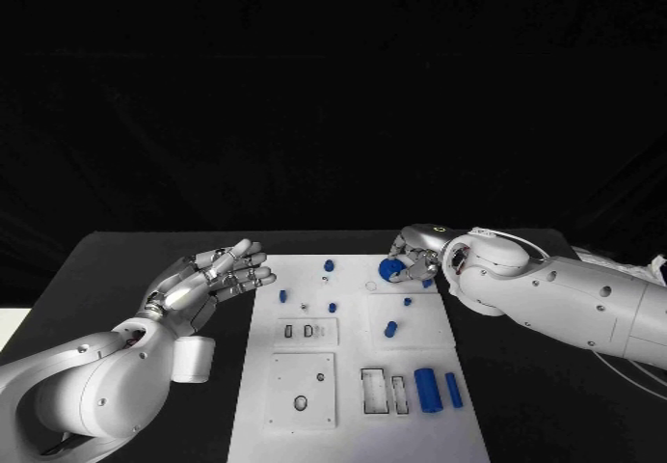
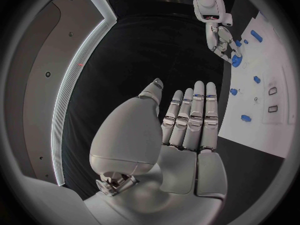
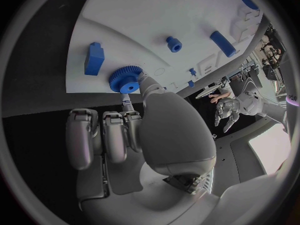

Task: Assemble the parts on the task board

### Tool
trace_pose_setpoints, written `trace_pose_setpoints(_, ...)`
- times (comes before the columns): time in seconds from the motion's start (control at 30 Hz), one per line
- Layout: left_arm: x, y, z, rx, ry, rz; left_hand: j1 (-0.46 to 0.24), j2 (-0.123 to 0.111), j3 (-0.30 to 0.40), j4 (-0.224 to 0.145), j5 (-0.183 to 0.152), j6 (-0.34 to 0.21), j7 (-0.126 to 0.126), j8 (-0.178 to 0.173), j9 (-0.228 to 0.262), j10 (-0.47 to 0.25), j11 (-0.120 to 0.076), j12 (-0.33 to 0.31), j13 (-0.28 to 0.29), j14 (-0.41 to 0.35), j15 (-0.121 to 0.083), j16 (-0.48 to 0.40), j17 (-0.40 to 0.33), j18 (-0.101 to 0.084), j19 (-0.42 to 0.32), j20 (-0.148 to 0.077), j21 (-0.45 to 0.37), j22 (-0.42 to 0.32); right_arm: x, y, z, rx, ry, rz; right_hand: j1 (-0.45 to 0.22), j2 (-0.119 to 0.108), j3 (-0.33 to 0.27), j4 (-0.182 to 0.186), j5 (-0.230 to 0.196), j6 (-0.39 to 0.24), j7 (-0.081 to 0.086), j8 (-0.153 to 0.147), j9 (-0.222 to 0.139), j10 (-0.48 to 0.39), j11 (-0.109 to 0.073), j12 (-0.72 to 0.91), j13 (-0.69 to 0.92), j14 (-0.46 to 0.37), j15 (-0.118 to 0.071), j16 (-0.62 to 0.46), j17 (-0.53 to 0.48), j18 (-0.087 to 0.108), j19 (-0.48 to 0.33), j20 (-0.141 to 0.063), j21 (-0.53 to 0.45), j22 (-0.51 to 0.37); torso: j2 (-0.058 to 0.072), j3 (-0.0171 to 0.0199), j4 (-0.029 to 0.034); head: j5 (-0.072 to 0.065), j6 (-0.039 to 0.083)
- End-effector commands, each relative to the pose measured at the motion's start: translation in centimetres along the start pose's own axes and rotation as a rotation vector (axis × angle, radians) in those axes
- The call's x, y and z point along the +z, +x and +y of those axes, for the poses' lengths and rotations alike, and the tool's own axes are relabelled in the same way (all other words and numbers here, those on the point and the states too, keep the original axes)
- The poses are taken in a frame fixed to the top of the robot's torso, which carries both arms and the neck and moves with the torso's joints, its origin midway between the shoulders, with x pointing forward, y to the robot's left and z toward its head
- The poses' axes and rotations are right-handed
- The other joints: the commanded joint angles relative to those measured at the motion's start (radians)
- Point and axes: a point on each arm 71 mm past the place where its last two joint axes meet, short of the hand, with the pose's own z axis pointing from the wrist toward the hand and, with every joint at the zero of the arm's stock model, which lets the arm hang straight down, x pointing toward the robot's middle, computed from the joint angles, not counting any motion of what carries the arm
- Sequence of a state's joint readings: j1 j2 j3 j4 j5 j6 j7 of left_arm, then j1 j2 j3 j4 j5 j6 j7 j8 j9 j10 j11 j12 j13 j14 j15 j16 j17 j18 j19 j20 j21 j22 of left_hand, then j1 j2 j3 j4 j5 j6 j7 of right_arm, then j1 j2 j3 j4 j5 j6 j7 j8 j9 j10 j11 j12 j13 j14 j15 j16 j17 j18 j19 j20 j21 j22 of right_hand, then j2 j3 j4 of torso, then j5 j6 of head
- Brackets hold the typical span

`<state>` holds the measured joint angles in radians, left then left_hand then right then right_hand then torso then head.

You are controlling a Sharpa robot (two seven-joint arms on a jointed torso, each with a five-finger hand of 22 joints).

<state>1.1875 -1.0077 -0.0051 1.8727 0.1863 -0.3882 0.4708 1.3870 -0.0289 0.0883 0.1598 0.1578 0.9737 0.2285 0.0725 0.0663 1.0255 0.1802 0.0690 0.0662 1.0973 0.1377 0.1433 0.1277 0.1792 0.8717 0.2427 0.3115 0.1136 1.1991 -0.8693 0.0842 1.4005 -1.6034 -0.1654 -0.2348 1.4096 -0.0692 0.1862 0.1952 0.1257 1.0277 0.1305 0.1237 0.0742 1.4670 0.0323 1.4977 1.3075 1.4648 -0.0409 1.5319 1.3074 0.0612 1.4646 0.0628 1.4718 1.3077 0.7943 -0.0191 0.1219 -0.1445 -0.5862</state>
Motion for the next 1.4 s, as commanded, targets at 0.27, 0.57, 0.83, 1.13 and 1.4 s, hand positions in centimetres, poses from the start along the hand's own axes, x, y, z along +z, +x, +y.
trace_pose_setpoints(0.27,0.0,0.2,-0.1,-0.008,0.001,0.015,0.004,0.008,0.003,-0.009,-0.001,-0.003,0.007,-0.005,-0.001,-0.008,0.003,-0.006,-0.001,-0.006,-0.002,-0.005,-0.002,0.003,-0.003,0.003,-0.004,-0.002,-0.1,0.7,0.3,-0.006,-0.017,0.041,-0.003,0.023,0.115,-0.056,0.001,0.063,-0.021,0.005,0.003,0.076,-0.008,0.009,0.215,0.09,-0.006,0.006,0.18,-0.017,0.022,-0.006,0.006,0.05,0.0,0.0,0.0,0.001,-0.003)
trace_pose_setpoints(0.57,0.0,0.2,-0.1,-0.008,-0.002,0.015,0.008,0.01,0.005,-0.012,-0.001,-0.004,0.007,-0.005,-0.001,-0.01,0.003,-0.006,-0.001,-0.008,-0.002,-0.007,-0.002,0.003,-0.003,0.003,-0.005,-0.003,-0.2,0.4,1.0,0.006,-0.048,0.005,-0.01,0.029,0.142,-0.072,-0.001,0.073,-0.024,0.004,0.004,0.077,-0.011,0.012,0.218,0.09,-0.008,0.006,0.181,-0.018,0.024,-0.007,0.009,0.055,0.0,-0.0002,0.0003,0.003,-0.003)
trace_pose_setpoints(0.83,-0.1,0.2,-0.1,-0.008,-0.003,0.015,0.01,0.011,0.006,-0.014,-0.001,-0.004,0.007,-0.006,-0.001,-0.01,0.003,-0.006,-0.001,-0.008,-0.002,-0.008,-0.002,0.004,-0.003,0.003,-0.005,-0.003,-0.6,-0.2,2.9,0.008,-0.104,-0.044,-0.013,0.032,0.158,-0.084,-0.003,0.078,-0.025,0.004,0.005,0.078,-0.012,0.013,0.219,0.09,-0.009,0.007,0.183,-0.019,0.025,-0.008,0.011,0.061,-0.001,-0.0014,0.0002,0.005,-0.001)
trace_pose_setpoints(1.13,-0.1,0.2,-0.1,-0.009,-0.004,0.016,0.012,0.012,0.007,-0.015,-0.001,-0.004,0.007,-0.006,-0.001,-0.011,0.003,-0.006,-0.001,-0.008,-0.002,-0.009,-0.002,0.004,-0.003,0.003,-0.005,-0.004,-0.9,-0.7,6.6,-0.014,-0.19,-0.105,-0.017,0.032,0.167,-0.092,-0.005,0.082,-0.026,0.004,0.006,0.078,-0.013,0.013,0.22,0.09,-0.01,0.007,0.184,-0.022,0.031,-0.008,0.017,0.074,0.0,-0.0006,0.0025,0.012,-0.003)
trace_pose_setpoints(1.4,-0.1,0.3,-0.1,-0.01,-0.005,0.019,0.013,0.013,0.008,-0.016,-0.001,-0.004,0.007,-0.006,-0.001,-0.011,0.003,-0.006,-0.001,-0.008,-0.002,-0.01,-0.002,0.004,-0.003,0.003,-0.005,-0.004,-0.6,-0.7,9.7,-0.036,-0.247,-0.143,-0.025,0.025,0.172,-0.101,-0.013,0.085,-0.027,0.004,0.007,0.079,-0.013,0.014,0.221,0.091,-0.01,0.008,0.186,-0.024,0.034,-0.009,0.021,0.083,0.0,-0.0024,0.0005,0.025,-0.003)
